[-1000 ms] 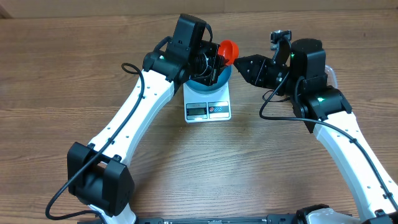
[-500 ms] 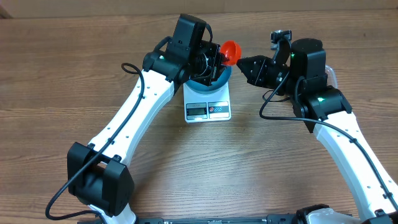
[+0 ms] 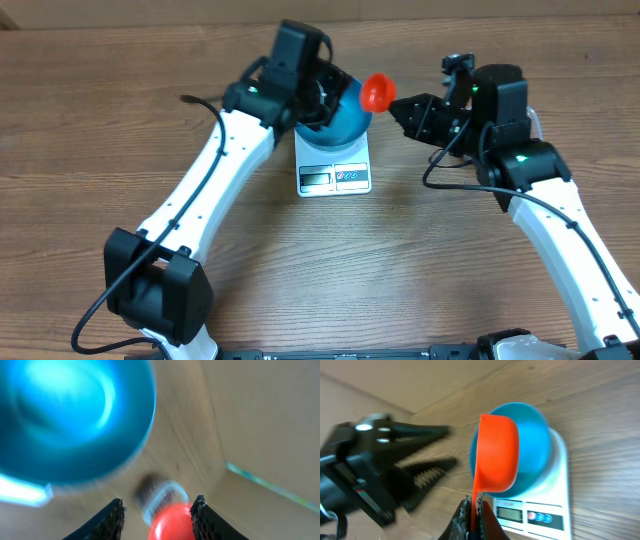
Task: Scoop item into bowl and weigh 150g on scale
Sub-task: 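Grasp the scoop handle with the right gripper and release the left, then move the left gripper down to the scale's buttons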
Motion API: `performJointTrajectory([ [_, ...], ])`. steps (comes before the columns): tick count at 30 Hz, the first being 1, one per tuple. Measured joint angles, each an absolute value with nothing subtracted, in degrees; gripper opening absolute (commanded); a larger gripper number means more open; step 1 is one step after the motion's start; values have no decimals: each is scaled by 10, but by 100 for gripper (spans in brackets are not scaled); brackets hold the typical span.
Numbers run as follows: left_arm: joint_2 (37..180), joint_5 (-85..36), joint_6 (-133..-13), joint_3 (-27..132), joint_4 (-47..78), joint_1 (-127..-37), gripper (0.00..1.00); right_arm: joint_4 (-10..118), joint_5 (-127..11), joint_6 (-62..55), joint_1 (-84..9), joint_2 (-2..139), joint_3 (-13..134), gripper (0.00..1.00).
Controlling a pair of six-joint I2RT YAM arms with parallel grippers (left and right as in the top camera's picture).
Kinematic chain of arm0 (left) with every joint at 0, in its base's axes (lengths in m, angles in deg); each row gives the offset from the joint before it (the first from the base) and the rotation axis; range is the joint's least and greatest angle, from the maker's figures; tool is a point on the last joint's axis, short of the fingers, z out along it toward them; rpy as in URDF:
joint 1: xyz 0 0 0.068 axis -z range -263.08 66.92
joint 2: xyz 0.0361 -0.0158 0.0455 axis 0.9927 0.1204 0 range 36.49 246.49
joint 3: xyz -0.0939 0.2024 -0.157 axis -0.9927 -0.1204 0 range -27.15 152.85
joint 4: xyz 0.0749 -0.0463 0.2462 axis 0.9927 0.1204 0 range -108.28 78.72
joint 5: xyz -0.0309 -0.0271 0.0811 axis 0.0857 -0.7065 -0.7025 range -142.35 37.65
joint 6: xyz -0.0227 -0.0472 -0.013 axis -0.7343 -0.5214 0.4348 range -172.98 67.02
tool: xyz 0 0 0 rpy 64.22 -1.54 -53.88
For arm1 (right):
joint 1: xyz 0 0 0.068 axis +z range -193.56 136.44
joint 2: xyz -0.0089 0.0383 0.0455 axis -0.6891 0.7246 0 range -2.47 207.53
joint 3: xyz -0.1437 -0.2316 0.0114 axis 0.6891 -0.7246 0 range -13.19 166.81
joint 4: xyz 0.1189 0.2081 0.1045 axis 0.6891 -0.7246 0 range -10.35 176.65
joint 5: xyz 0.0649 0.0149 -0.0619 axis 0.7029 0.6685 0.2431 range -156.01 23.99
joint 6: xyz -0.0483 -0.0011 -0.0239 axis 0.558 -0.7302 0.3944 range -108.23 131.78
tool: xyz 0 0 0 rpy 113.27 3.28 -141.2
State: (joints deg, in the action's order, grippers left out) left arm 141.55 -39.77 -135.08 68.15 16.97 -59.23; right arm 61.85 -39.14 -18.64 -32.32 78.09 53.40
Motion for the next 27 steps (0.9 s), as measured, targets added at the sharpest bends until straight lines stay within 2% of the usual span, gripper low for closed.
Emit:
performJointTrajectory([
  [1,1415,-406,-1309,682,165,-603,45,613,-394,-186,-332,781,534,4],
  [3,1415,-413,-1232,682,159,-626,37,607,-397,-184,-349,781,534,4],
  [5,1415,-406,-1142,682,153,-647,26,602,-399,-179,-363,781,534,4],
  [7,1415,-383,-1054,682,145,-668,7,598,-401,-171,-373,781,534,4],
  [8,1415,-366,-1012,682,140,-675,4,597,-402,-167,-377,781,534,4],
  [10,1415,-318,-931,682,134,-686,4,592,-402,-163,-385,781,534,4],
  [16,1411,-249,-805,682,162,-686,4,582,-403,-154,-424,781,534,4],
  [22,1344,-280,-753,682,246,-649,4,561,-394,-146,-474,781,534,4],
  [27,1266,-373,-723,688,319,-585,4,558,-378,-140,-500,781,534,4],
])
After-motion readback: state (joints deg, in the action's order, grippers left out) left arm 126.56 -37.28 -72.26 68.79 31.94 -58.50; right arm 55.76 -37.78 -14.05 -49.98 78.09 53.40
